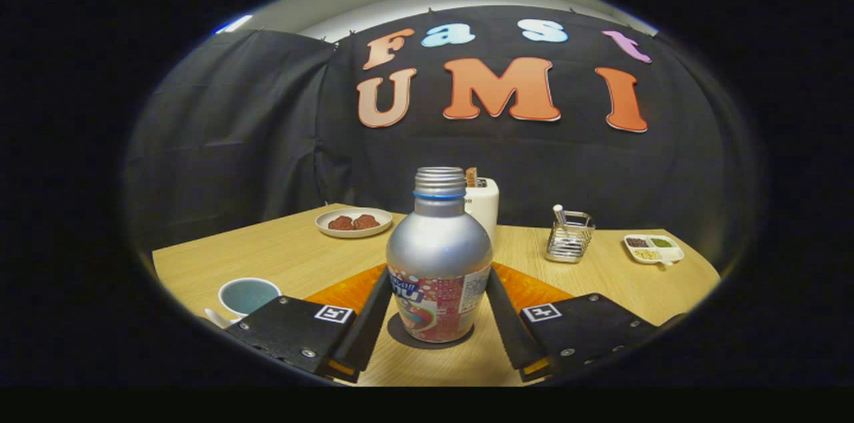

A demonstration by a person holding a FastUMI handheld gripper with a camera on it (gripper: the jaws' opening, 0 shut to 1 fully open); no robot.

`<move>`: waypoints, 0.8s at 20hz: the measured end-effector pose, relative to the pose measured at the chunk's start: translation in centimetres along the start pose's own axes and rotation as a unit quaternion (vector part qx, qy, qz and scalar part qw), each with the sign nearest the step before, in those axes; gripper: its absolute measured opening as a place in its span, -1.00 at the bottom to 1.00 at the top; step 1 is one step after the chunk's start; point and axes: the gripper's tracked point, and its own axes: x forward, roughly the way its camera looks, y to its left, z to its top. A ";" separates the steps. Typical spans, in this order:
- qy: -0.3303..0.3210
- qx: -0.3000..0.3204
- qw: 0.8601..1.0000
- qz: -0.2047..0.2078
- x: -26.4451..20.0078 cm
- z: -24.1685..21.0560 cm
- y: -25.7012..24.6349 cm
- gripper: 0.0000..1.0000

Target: Take the bottle from table, then pour the juice into the cup, finally place the bottle on the coaster

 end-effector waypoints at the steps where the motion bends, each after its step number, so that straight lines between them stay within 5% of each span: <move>1: 0.005 0.002 1.000 0.001 0.3 -0.3 0.0 0.55; 11: 0.012 -0.004 1.000 0.000 1.7 -1.4 0.6 0.56; 16: 0.001 -0.017 1.000 0.000 0.4 -0.2 0.7 0.82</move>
